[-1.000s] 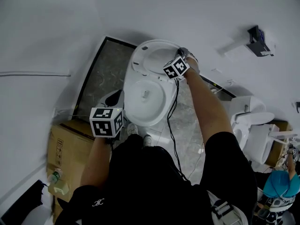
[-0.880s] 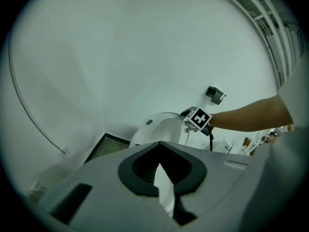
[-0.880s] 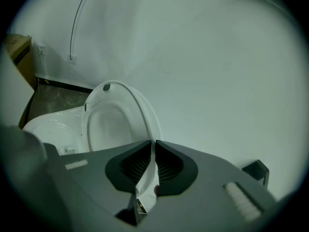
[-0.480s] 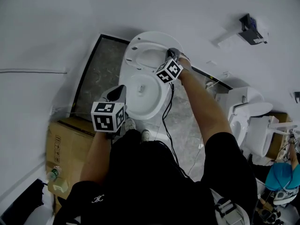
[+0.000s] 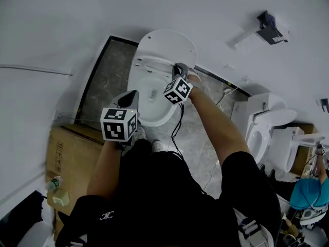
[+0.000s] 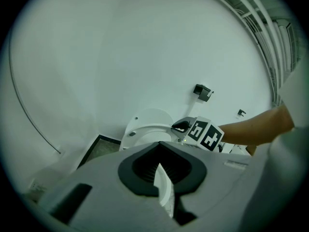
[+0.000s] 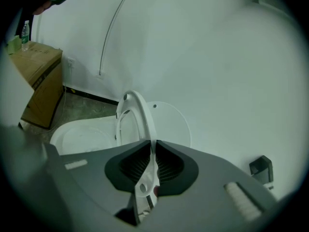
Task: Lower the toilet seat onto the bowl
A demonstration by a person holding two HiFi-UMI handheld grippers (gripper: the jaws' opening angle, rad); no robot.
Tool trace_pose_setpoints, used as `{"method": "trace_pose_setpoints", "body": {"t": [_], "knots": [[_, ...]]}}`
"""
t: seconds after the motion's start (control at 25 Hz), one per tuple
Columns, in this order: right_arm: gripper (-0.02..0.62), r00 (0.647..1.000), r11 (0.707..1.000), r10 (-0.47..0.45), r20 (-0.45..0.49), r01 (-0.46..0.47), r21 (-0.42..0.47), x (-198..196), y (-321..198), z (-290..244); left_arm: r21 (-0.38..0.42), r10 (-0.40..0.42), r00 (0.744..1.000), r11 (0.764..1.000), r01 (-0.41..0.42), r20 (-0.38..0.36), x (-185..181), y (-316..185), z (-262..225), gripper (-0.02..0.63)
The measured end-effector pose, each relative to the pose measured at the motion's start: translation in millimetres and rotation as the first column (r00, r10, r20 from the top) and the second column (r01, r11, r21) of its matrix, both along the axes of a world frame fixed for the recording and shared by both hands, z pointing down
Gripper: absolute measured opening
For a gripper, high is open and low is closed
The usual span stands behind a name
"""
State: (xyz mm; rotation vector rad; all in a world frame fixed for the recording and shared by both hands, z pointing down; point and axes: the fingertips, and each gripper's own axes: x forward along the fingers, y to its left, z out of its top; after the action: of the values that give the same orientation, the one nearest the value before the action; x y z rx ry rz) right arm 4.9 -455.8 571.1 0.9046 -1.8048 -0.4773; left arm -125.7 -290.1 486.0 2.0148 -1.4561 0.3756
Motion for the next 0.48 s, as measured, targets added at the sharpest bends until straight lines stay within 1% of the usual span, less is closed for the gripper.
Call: {"method": "trace_pose_setpoints", "body": {"t": [0.24,0.48], "knots": [[0.052,0.998,0.998,-0.056,0.024,0.056,-0.027,-4.1,47.4,12.9,-0.001,-0.036,0.999,0.999,0.036,0.002,4.3,21.3,1.2,0.008],[0.051,0.993,0.991,-0.119,0.015,0.119,-0.058,-7.2,93.3,32.6,-0.01,-0.077,0.997,0.997,0.077,0.002,7.2,45.0,4.3,0.008]]}}
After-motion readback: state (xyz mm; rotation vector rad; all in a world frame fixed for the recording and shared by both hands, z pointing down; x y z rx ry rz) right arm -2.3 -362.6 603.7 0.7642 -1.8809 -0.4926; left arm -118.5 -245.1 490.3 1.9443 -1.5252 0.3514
